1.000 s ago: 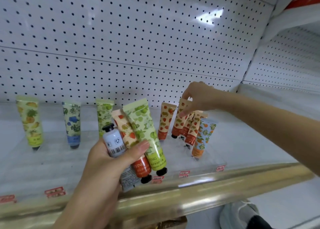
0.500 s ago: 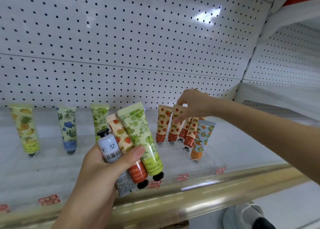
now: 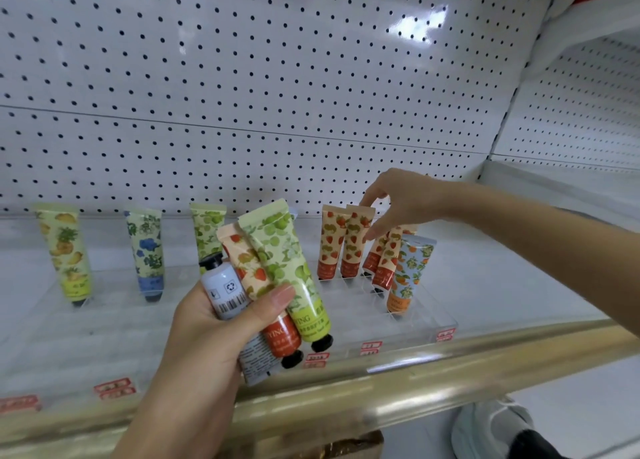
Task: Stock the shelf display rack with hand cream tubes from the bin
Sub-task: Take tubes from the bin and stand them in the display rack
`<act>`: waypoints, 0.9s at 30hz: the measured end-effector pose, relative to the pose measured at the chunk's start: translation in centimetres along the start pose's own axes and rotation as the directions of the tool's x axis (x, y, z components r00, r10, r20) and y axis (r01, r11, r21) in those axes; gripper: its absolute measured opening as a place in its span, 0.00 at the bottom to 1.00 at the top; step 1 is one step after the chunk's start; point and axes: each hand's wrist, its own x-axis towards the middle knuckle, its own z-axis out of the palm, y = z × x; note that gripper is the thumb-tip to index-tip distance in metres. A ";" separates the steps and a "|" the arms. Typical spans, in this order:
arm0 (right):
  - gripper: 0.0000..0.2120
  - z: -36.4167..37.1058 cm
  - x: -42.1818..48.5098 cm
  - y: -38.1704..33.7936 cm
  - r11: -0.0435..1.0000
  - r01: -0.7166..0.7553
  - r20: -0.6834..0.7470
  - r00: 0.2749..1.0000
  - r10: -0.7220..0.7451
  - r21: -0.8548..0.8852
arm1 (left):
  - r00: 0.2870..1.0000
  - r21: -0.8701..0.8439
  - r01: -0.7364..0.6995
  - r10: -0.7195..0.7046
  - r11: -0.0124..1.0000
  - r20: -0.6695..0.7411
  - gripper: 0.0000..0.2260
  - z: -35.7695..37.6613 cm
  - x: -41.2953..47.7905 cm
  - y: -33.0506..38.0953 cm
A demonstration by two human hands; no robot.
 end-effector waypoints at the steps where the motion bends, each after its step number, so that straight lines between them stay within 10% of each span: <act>1: 0.21 -0.6 -0.4 0.0 0.999 0.024 -0.023 0.999 -0.023 0.027 | 1.000 0.007 -0.003 0.003 1.000 -0.001 0.30 0.0 -0.1 0.1; 9: 0.13 -4.7 -6.5 -4.2 0.767 0.230 -0.135 0.973 -0.186 0.599 | 0.999 0.052 0.035 -0.034 0.998 -0.023 0.16 1.0 -1.6 0.2; 20: 0.12 -1.6 -8.6 -10.2 0.839 0.151 0.164 0.948 -0.273 0.524 | 0.997 0.165 0.073 -0.076 0.984 0.013 0.18 0.4 -4.2 0.0; 27: 0.08 -4.3 -8.6 -10.1 0.822 0.119 0.100 0.973 -0.209 0.557 | 0.997 0.066 0.029 -0.024 0.997 -0.077 0.22 -2.8 -4.9 1.8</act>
